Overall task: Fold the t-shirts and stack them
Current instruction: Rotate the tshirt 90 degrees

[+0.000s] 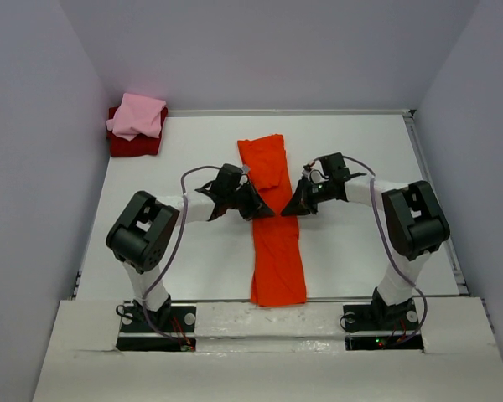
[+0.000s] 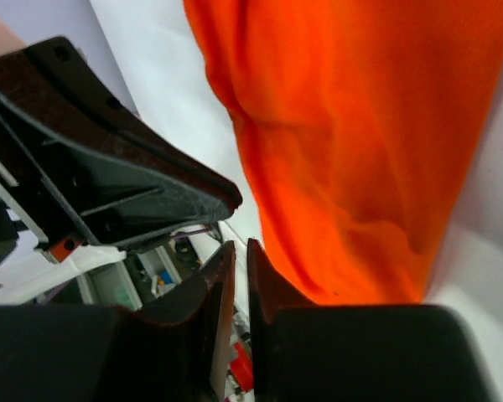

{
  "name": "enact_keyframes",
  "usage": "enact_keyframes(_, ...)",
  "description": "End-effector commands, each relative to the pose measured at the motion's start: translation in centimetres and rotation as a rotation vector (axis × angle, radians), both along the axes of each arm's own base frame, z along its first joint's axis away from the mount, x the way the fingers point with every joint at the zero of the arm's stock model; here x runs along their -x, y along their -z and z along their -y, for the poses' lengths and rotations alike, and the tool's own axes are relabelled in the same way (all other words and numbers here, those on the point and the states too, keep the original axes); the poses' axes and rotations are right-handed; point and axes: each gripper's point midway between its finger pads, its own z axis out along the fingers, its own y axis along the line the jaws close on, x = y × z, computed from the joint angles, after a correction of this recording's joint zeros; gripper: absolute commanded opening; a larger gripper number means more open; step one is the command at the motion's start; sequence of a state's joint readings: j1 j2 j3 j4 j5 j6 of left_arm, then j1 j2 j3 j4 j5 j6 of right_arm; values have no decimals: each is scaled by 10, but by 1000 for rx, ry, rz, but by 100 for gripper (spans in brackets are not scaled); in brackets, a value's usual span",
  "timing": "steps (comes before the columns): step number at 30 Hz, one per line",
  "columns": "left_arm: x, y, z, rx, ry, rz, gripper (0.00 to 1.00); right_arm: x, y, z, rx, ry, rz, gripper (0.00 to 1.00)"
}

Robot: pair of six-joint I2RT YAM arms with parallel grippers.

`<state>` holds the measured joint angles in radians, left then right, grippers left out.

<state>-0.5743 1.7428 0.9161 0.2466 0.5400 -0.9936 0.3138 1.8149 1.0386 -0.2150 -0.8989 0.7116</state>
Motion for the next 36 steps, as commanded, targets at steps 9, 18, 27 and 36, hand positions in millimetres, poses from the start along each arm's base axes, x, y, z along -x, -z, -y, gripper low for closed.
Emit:
enact_keyframes(9, -31, 15, 5, 13, -140, -25, 0, 8, 36, -11, 51, -24, -3, 0)
enact_keyframes(18, -65, -15, -1, -111, -189, 89, 0, 29, 73, -5, 161, -46, -58, 0)
enact_keyframes(27, -79, -15, -18, -259, -221, 130, 0, 39, 85, -6, 183, -66, -72, 0)
enact_keyframes(36, -95, -31, -53, -694, -97, 380, 74, 39, 81, -7, 171, -73, -66, 0)
